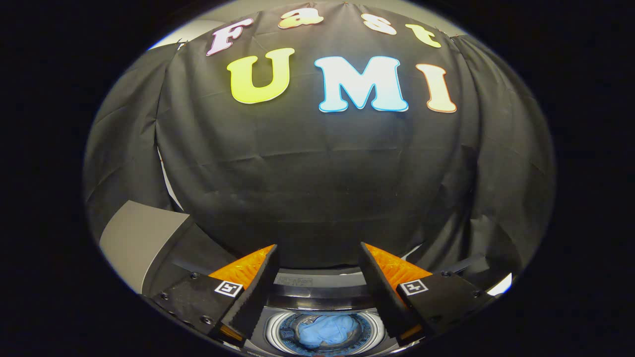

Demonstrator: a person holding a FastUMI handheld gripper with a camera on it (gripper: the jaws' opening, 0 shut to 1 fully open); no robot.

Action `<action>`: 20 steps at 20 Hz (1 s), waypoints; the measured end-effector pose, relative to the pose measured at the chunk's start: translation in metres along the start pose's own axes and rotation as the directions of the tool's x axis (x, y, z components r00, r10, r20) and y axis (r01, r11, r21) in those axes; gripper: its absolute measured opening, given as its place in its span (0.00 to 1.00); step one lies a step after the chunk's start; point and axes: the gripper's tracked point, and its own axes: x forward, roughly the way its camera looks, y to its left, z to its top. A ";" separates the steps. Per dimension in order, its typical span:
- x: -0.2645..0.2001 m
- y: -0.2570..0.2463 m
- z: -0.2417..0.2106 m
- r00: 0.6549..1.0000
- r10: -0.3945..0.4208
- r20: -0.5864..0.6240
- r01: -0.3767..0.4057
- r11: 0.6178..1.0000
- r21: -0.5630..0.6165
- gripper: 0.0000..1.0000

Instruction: Put the clothes into the washing machine and then close the washing machine lid.

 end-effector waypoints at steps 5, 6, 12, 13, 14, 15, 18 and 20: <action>-0.012 0.001 -0.008 0.999 -0.003 0.044 0.003 1.000 -0.006 0.99; -0.016 0.001 -0.010 0.999 -0.003 0.053 0.004 1.000 -0.006 0.99; -0.030 0.001 -0.021 0.995 0.009 0.103 -0.006 1.000 -0.022 0.99; -0.031 0.001 -0.023 0.994 0.008 0.107 -0.005 1.000 -0.021 0.99; -0.034 0.001 -0.025 0.994 0.007 0.112 -0.005 1.000 -0.020 0.99; -0.037 0.002 -0.027 0.993 0.009 0.121 -0.006 1.000 -0.024 1.00; -0.048 0.002 -0.035 0.987 0.012 0.157 -0.007 1.000 -0.030 0.99; -0.051 0.002 -0.040 0.983 0.016 0.185 -0.011 0.999 -0.030 0.99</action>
